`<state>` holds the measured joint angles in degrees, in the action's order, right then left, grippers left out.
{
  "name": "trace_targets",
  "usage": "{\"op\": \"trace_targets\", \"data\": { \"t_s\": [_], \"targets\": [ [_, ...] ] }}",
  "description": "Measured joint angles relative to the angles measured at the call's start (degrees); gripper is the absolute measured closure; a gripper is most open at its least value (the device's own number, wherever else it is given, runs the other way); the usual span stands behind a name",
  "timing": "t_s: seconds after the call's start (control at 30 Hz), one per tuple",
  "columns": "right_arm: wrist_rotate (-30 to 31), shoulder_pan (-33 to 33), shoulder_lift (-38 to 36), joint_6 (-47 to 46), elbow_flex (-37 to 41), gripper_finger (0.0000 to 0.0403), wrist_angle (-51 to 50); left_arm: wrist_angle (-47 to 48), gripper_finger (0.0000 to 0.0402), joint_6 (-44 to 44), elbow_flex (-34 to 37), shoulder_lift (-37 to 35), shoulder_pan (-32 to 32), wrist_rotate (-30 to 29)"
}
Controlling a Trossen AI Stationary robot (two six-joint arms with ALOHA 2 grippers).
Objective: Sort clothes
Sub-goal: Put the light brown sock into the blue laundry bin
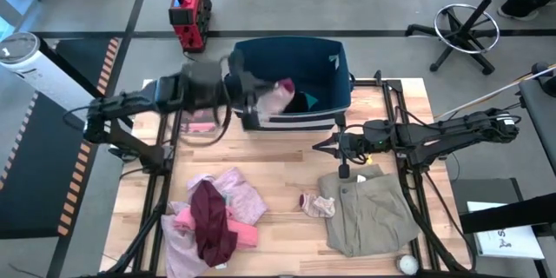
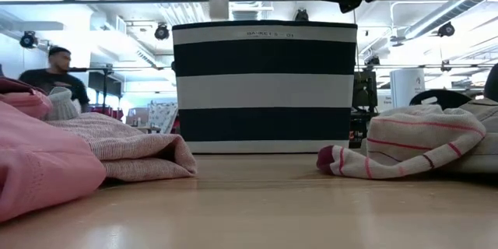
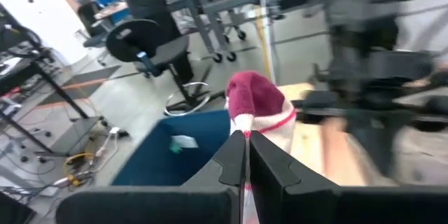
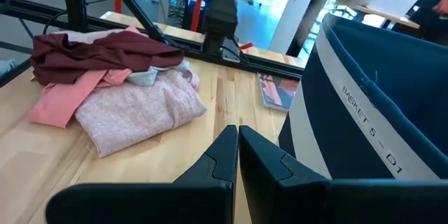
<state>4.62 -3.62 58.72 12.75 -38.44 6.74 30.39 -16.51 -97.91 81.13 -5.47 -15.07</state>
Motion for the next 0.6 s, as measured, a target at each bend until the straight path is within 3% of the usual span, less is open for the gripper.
{"op": "trace_targets", "data": {
  "t_s": [0.3, 0.6],
  "targets": [
    [0.0, 0.0, 0.0, -0.2, 0.0, 0.0403, 0.0, -3.3, 0.0401, 2.1, 0.1, 4.0, -17.2, 17.7],
    [0.0, 0.0, 0.0, -0.2, 0.0, 0.0403, 0.0, 0.0, 0.0401, 1.9, 0.1, 12.6, -19.9, 20.8]
  ]
}}
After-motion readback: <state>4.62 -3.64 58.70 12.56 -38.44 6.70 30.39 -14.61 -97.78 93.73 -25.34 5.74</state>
